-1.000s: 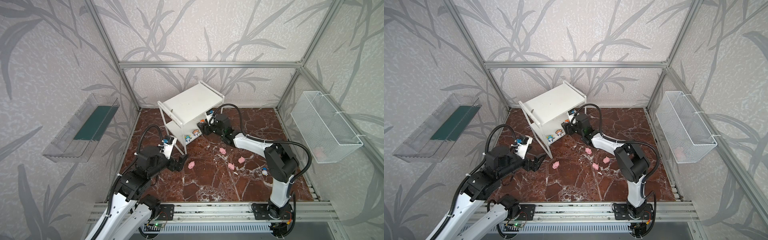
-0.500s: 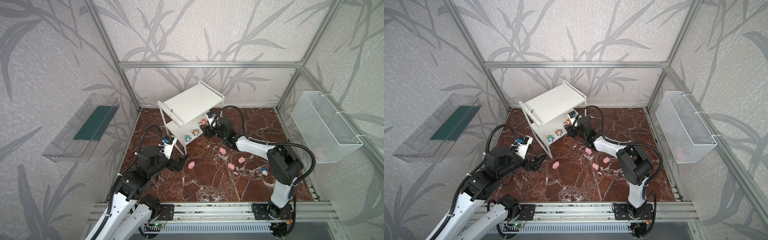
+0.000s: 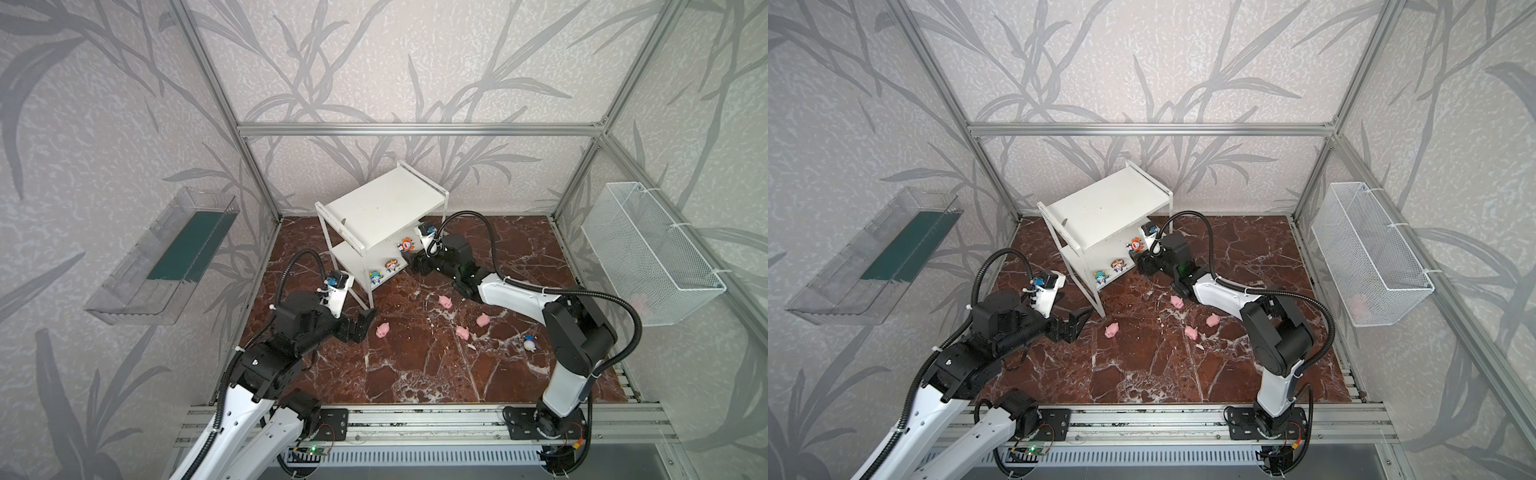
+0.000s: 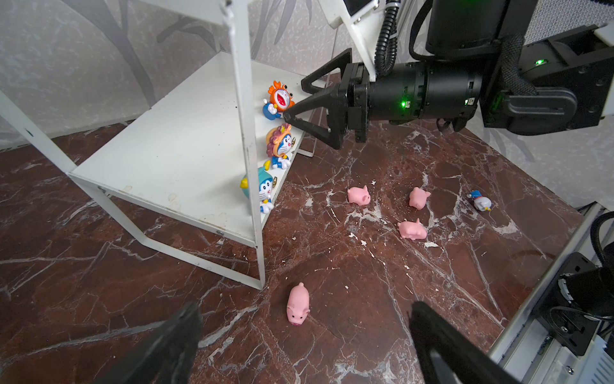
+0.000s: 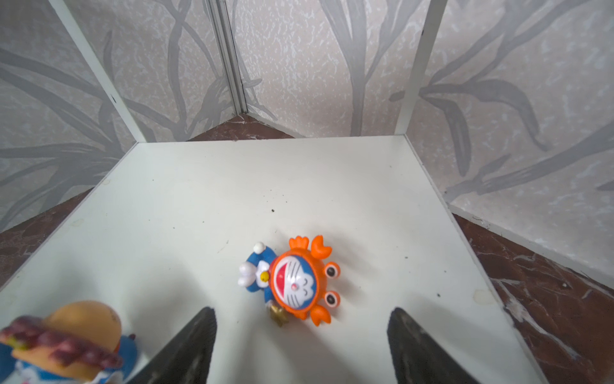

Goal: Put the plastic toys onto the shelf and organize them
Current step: 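Lower the crab-hat figurine onto the lower shelf with the right gripper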

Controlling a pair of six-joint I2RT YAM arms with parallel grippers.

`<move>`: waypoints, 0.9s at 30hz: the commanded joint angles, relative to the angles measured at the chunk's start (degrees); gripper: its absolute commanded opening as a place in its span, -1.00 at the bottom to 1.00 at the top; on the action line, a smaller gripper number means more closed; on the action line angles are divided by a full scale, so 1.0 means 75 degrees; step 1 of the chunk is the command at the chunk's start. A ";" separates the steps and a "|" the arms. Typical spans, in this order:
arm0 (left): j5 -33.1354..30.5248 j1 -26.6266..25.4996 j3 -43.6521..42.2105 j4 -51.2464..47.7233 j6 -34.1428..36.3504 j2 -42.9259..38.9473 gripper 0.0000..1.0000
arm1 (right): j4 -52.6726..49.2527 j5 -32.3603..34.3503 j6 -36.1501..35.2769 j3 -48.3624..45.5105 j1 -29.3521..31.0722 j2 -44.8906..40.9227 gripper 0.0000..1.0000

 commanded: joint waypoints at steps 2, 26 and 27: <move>0.0051 0.0048 -0.0088 0.0078 0.0051 -0.0012 0.99 | 0.0011 0.0039 0.0196 0.0458 0.0009 0.0205 0.66; 0.0055 0.0042 -0.0075 0.0090 0.0046 -0.0001 0.98 | -0.0453 0.1330 0.0032 0.1109 0.0431 0.0830 0.54; 0.0062 0.0049 -0.0094 0.0088 0.0052 0.0000 0.99 | -0.0455 0.1338 0.0033 0.1106 0.0429 0.0846 0.51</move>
